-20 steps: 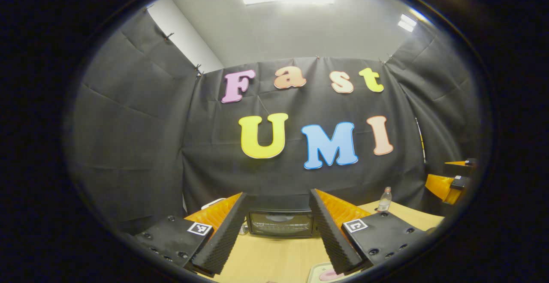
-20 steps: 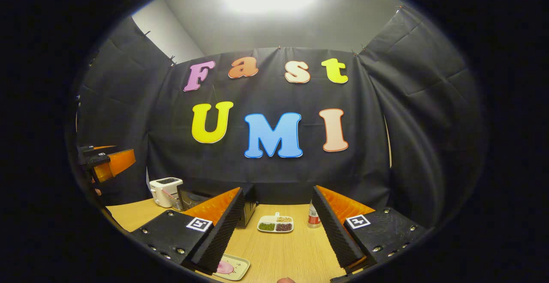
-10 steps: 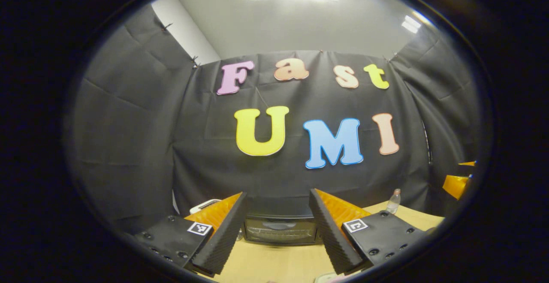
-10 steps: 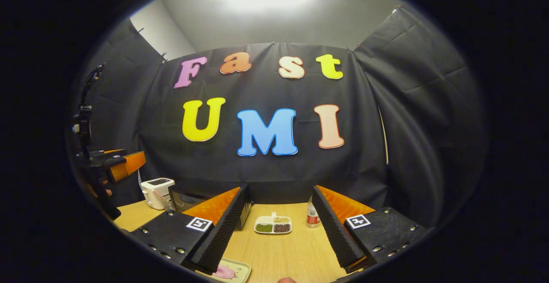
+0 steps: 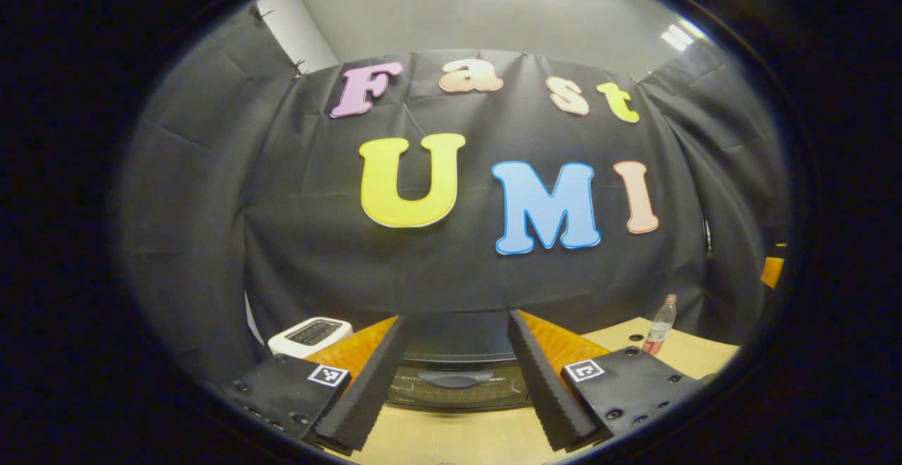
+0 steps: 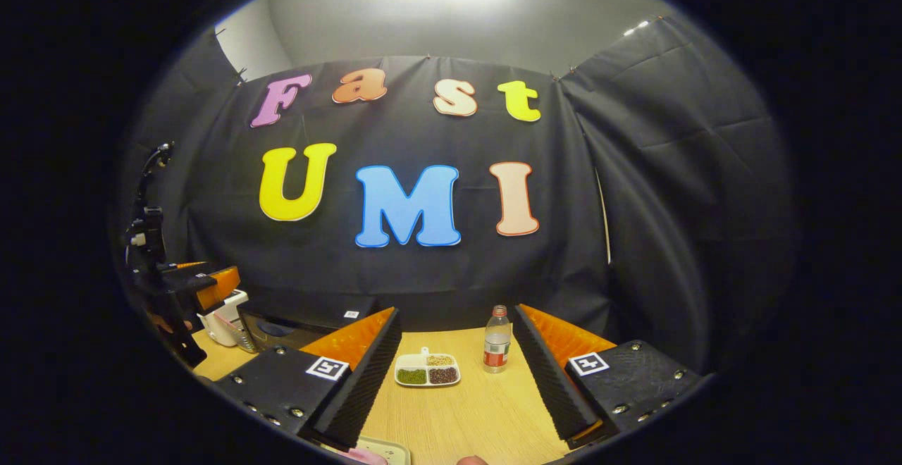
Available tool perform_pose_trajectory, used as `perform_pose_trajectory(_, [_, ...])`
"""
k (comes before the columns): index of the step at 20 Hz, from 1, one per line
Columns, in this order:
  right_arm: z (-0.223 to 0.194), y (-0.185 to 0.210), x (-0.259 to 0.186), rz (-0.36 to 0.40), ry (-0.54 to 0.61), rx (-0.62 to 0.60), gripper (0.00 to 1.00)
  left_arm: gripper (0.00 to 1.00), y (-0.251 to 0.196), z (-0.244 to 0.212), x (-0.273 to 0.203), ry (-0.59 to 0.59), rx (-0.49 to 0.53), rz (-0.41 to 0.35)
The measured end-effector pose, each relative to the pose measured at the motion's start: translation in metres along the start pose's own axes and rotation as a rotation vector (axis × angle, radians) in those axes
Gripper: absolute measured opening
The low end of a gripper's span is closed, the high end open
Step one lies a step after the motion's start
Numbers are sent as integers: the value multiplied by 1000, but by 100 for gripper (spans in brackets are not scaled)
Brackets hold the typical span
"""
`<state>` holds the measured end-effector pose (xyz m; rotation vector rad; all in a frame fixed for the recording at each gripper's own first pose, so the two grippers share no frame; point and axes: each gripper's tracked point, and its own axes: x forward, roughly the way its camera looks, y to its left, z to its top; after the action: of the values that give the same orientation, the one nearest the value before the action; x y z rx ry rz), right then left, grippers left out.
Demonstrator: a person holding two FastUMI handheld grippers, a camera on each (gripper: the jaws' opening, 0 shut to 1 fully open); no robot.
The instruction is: Open the electric oven with the left hand, put the food in, and close the electric oven.
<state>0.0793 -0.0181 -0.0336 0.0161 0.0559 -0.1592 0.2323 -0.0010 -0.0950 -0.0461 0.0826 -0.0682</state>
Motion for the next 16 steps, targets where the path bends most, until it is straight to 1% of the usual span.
perform_pose_trajectory(1, [-2,0,0,-15,4,-4,98,100,2,-9,10,15,0,-8])
perform_pose_trajectory(3, [-5,2,3,-46,13,-12,98,100,3,-26,29,42,0,-28])
perform_pose_trajectory(4, [-7,3,3,-59,20,-16,98,95,4,-34,38,55,1,-38])
perform_pose_trajectory(6, [-11,5,2,-83,33,-26,98,91,4,-50,54,78,0,-57])
perform_pose_trajectory(7, [-12,6,2,-92,38,-31,98,91,3,-58,62,91,-2,-67])
perform_pose_trajectory(8, [-14,7,1,-102,41,-37,98,96,3,-65,69,102,-4,-73])
perform_pose_trajectory(11, [-16,7,-4,-129,56,-55,98,100,3,-89,88,138,-5,-82])
perform_pose_trajectory(12, [-16,6,-7,-141,55,-58,98,100,4,-96,92,150,0,-84])
perform_pose_trajectory(13, [-17,6,-10,-150,57,-60,98,96,3,-102,98,153,2,-89])
perform_pose_trajectory(14, [-21,7,-10,-154,67,-60,98,96,2,-109,103,163,4,-94])
perform_pose_trajectory(15, [-27,8,-12,-155,83,-61,98,100,1,-115,106,177,4,-100])
perform_pose_trajectory(16, [-29,10,-13,-154,98,-63,98,96,1,-122,109,186,2,-102])
